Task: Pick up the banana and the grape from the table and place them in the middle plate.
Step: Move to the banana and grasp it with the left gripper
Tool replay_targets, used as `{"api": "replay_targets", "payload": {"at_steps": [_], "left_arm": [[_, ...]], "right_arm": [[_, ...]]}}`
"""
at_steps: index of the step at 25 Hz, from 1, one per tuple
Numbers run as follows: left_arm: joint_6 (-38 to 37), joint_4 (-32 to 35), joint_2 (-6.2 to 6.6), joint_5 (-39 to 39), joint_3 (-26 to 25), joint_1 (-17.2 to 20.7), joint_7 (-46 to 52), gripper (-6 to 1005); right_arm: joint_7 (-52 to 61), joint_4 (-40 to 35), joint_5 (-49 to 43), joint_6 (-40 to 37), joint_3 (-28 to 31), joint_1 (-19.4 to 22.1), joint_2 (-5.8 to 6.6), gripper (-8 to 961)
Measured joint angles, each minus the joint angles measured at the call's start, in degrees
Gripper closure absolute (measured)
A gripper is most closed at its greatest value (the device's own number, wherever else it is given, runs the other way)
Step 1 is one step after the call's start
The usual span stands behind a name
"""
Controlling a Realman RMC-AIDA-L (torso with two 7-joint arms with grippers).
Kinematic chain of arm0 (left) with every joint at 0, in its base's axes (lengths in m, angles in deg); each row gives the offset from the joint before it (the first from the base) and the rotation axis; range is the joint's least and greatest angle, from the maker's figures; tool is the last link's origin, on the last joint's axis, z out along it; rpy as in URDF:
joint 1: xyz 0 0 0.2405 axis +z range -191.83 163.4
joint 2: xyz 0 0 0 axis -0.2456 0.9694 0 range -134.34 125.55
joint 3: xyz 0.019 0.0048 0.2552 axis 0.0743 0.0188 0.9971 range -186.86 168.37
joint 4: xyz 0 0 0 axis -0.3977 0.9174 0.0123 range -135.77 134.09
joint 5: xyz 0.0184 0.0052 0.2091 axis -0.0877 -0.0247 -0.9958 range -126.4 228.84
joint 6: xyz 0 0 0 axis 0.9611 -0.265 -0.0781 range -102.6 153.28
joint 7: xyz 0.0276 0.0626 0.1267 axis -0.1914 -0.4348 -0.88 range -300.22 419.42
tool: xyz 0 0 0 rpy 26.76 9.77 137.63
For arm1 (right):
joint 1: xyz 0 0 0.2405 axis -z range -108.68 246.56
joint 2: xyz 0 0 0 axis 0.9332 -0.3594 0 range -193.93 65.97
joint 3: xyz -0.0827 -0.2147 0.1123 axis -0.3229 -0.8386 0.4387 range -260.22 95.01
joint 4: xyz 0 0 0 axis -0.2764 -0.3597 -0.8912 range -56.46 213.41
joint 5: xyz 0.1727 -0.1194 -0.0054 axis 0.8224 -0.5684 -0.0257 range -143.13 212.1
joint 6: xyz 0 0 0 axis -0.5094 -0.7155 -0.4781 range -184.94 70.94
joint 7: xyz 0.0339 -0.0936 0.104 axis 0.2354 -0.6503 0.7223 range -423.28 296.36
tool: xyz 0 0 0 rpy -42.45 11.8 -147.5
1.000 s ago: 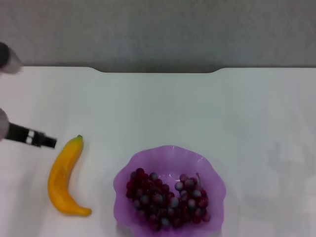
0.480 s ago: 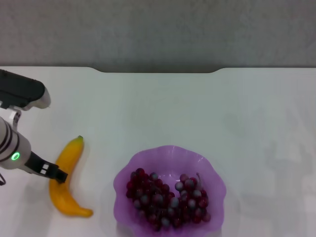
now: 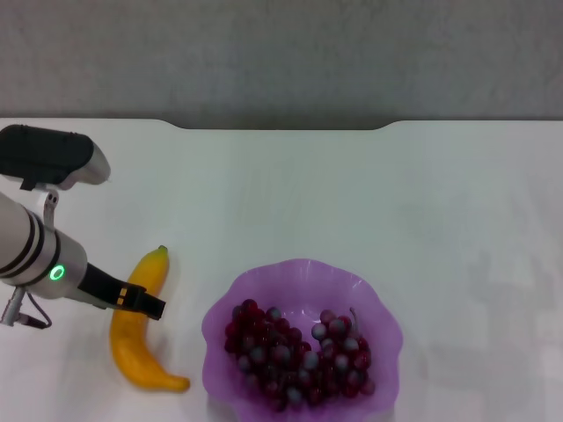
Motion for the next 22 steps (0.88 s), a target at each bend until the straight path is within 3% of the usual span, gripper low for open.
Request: {"api": "replay_targets", "payload": {"at_steps": [8,22], "left_arm": [[-0.48,0.00,-0.06,0.45,0.47,-0.27,0.01,166],[-3.99,7.65,-0.03,-1.34,0.70,-2.81,0.36,169]], "right_arm": [[0.00,0.03,0.00,0.61,-0.09,-0.20,0.00,223],[0.00,-0.15,0.00,2.15,-0.09,-0.71,0.09,224]]}}
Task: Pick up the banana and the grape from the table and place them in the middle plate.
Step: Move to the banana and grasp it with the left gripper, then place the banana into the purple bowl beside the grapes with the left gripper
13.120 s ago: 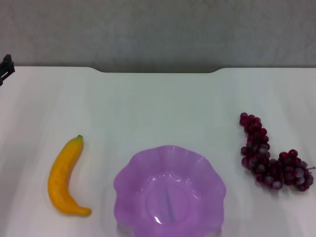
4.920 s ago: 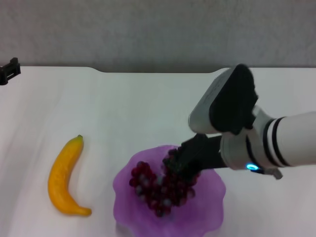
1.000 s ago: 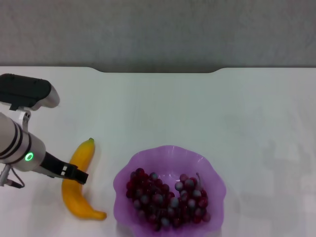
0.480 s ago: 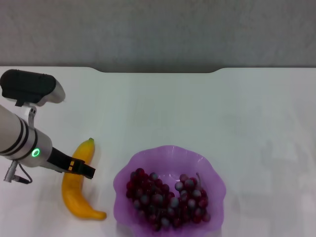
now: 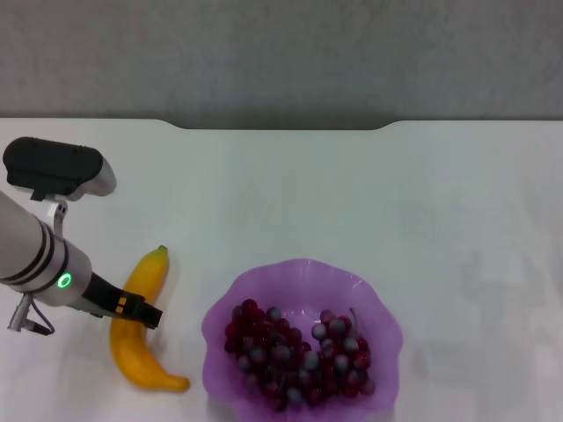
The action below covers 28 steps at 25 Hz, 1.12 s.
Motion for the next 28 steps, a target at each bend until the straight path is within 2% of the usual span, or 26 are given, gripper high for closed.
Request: {"api": "replay_targets", "payload": {"at_steps": [5,16,21,24,26,28], "left_arm": [[-0.56,2.60,0.01,-1.05,0.00,-0.91,0.40,170],[-0.38,3.08,0.34,-2.92,-0.19,-0.96,1.95,172],[-2.02,3.06,0.06,-6.63,1.59,-0.82,1.84,362],[-3.60,1.97,0.07,-7.61,2.54,0.18,1.74,438],[-4.45,-0.23,0.18,-7.80,2.74,1.41,1.32,489],[-5.23,-4.86,0.27,-7.98,2.62,3.54,0.28,489]], "right_arm": [[0.00,0.07,0.00,0.83,0.02,-0.52,0.02,224],[0.00,0.62,-0.09,2.40,0.67,-1.38,0.09,225],[0.00,0.71,-0.14,2.72,0.73,-1.45,0.09,225],[0.00,0.77,-0.16,2.80,0.78,-1.45,0.09,225],[0.00,0.85,-0.22,2.82,0.79,-1.47,0.09,225],[0.00,0.89,-0.25,2.86,0.80,-1.47,0.09,225]]}}
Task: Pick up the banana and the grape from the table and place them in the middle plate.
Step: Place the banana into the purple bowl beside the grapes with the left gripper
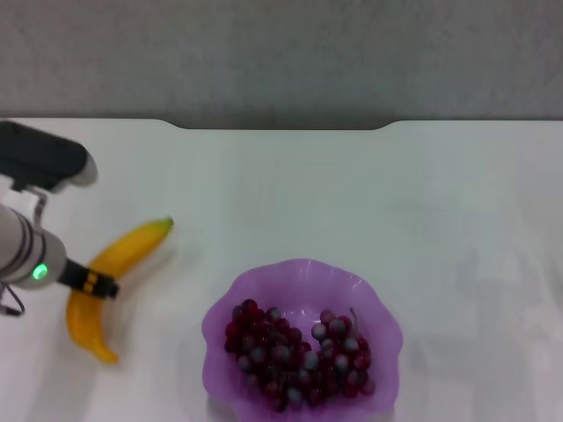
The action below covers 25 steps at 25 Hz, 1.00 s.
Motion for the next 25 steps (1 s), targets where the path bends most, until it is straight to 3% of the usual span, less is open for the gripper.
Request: {"api": "replay_targets", "payload": {"at_steps": [9,14,23,25], "left_arm": [[-3.96,-23.07,0.20,-2.08,-4.08,9.25,-4.44,490],[-1.84,-34.72,-0.08,-0.18,-4.00,13.11,-6.87,490],[5.23,-44.52,-0.11,18.41,0.31,15.96,-15.40,490],[5.69,-44.74,-0.11,19.30,1.07,15.88,-15.83,490]], "right_arm": [[0.00,0.00,-0.04,0.14,-0.01,0.00,0.00,225],[0.00,0.02,0.01,0.25,-0.01,0.04,0.00,225],[0.00,0.17,0.16,0.84,0.08,0.00,0.00,225],[0.00,0.17,0.16,0.85,0.09,0.00,0.00,225]]}}
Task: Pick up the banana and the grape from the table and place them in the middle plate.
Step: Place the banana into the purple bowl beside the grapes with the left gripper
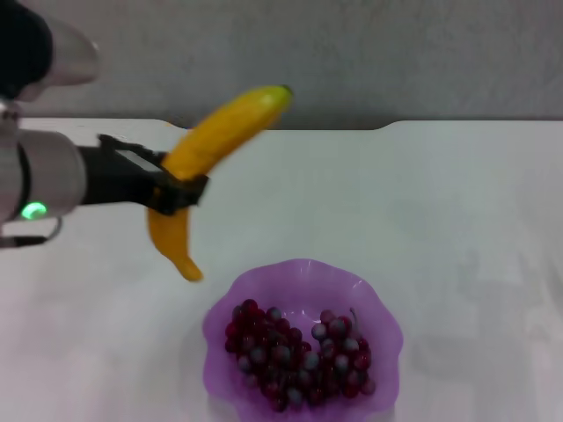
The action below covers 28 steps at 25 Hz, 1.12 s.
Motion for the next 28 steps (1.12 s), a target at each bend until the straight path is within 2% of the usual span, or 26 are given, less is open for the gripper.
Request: {"api": "replay_targets", "payload": {"at_steps": [6,19,23,28], "left_arm": [[-0.49,1.18,-0.05,-2.52,9.19,-1.29,-0.34,490],[-12.01,13.89,-0.15,-4.48,25.00,-3.59,0.07,489],[-14.98,18.44,-0.21,-5.06,27.71,-4.65,0.15,489],[-17.53,23.56,-0.31,-5.06,28.38,-6.42,0.60,489]], "right_arm": [[0.00,-0.17,0.00,0.09,0.00,0.00,0.00,225],[0.00,-0.04,0.00,0.65,-0.22,-0.56,0.00,225],[0.00,0.03,0.00,0.68,-0.38,-0.73,0.00,225],[0.00,0.09,0.00,0.71,-0.62,-1.00,0.00,225]]}}
